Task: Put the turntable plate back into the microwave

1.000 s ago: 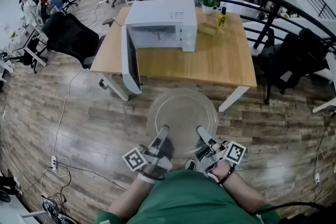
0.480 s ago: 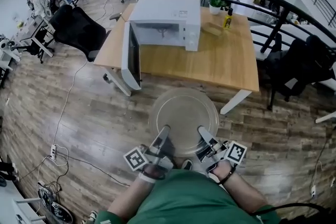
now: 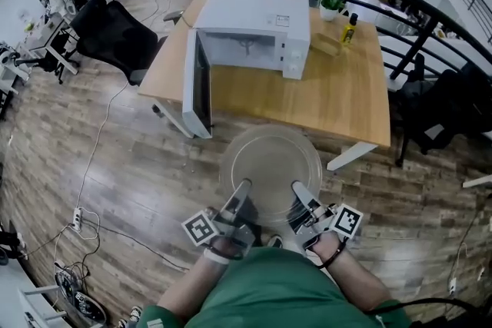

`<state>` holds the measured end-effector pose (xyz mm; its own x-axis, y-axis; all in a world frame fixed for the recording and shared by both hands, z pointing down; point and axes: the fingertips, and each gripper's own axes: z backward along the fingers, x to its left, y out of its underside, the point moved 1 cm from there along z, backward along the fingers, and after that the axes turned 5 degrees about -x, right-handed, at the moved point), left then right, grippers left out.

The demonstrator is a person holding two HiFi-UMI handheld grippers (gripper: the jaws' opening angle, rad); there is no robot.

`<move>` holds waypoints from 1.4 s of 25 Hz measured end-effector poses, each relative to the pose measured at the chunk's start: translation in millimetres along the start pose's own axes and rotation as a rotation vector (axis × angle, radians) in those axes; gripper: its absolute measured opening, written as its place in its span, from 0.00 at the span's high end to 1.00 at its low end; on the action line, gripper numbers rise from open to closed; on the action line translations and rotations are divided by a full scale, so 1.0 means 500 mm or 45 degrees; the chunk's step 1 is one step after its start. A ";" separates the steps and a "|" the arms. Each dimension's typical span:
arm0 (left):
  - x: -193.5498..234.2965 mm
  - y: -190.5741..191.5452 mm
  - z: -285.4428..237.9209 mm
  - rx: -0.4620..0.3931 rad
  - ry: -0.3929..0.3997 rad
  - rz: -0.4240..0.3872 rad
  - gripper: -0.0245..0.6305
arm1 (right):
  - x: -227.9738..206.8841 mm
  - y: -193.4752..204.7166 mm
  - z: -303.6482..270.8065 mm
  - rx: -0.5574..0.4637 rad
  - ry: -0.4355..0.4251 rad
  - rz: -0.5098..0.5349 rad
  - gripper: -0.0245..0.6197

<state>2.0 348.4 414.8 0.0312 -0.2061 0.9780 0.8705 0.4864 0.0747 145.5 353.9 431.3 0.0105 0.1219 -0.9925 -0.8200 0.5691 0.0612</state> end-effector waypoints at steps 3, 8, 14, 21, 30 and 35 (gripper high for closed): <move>0.021 -0.059 -0.023 -0.027 -0.011 0.024 0.91 | -0.015 -0.001 -0.068 0.027 0.026 0.004 0.91; 0.061 -0.171 -0.054 -0.086 -0.041 0.027 0.91 | -0.049 0.009 -0.194 0.080 0.050 -0.014 0.91; 0.086 -0.274 -0.081 -0.121 -0.062 0.047 0.91 | -0.074 0.026 -0.307 0.117 0.084 -0.029 0.91; 0.099 -0.339 -0.127 -0.095 -0.055 0.054 0.91 | -0.080 0.014 -0.379 0.095 0.099 -0.017 0.91; 0.117 -0.385 -0.152 -0.114 -0.069 0.083 0.91 | -0.092 0.010 -0.434 0.095 0.107 -0.029 0.91; 0.130 -0.376 -0.204 -0.104 -0.074 0.086 0.91 | -0.100 -0.042 -0.448 0.085 0.111 -0.033 0.91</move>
<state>-109.3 156.9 444.6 0.0646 -0.1248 0.9901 0.9046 0.4261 -0.0053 34.0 153.9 456.0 -0.0207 0.0369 -0.9991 -0.7803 0.6241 0.0392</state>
